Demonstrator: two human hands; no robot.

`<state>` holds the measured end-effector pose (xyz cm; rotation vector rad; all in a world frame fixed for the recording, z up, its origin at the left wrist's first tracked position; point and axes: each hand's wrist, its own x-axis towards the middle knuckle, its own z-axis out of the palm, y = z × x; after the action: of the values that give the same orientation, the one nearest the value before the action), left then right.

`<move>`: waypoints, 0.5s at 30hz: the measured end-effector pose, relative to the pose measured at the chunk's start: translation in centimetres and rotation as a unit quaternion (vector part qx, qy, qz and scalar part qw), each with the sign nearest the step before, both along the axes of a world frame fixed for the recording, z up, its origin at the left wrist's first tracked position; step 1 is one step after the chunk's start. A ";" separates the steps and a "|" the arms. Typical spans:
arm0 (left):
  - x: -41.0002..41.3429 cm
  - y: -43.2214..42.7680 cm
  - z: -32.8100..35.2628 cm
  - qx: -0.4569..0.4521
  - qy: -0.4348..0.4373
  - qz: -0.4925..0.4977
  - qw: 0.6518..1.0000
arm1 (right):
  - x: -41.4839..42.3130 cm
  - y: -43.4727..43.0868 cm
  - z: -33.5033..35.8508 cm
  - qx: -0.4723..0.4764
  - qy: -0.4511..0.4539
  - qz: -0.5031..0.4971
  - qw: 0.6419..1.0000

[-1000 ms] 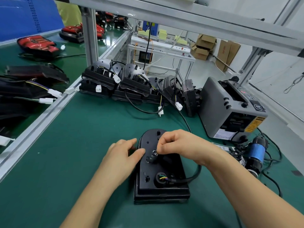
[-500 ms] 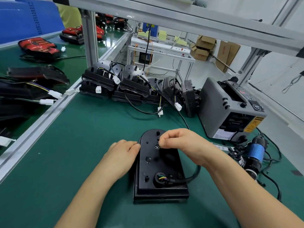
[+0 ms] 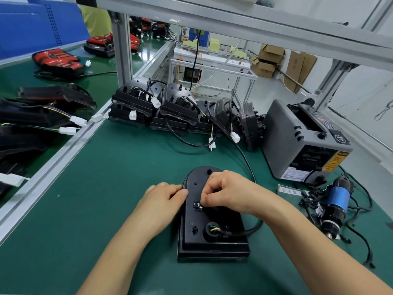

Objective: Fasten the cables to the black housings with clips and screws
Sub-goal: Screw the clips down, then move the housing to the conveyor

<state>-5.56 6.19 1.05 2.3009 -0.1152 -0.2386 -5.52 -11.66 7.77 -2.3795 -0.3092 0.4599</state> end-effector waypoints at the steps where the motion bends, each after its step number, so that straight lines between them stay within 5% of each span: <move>1: 0.0 0.0 0.0 0.000 -0.001 0.001 1.000 | 0.1 0.1 0.0 -0.006 -0.003 0.001 1.000; 15: 0.0 0.0 -0.1 -0.013 -0.002 0.011 1.000 | 0.7 0.8 0.4 -0.049 -0.002 0.010 0.999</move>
<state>-5.57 6.15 0.95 2.2750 -0.0946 -0.2207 -4.85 -10.86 8.21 -2.4743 -0.3200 0.4904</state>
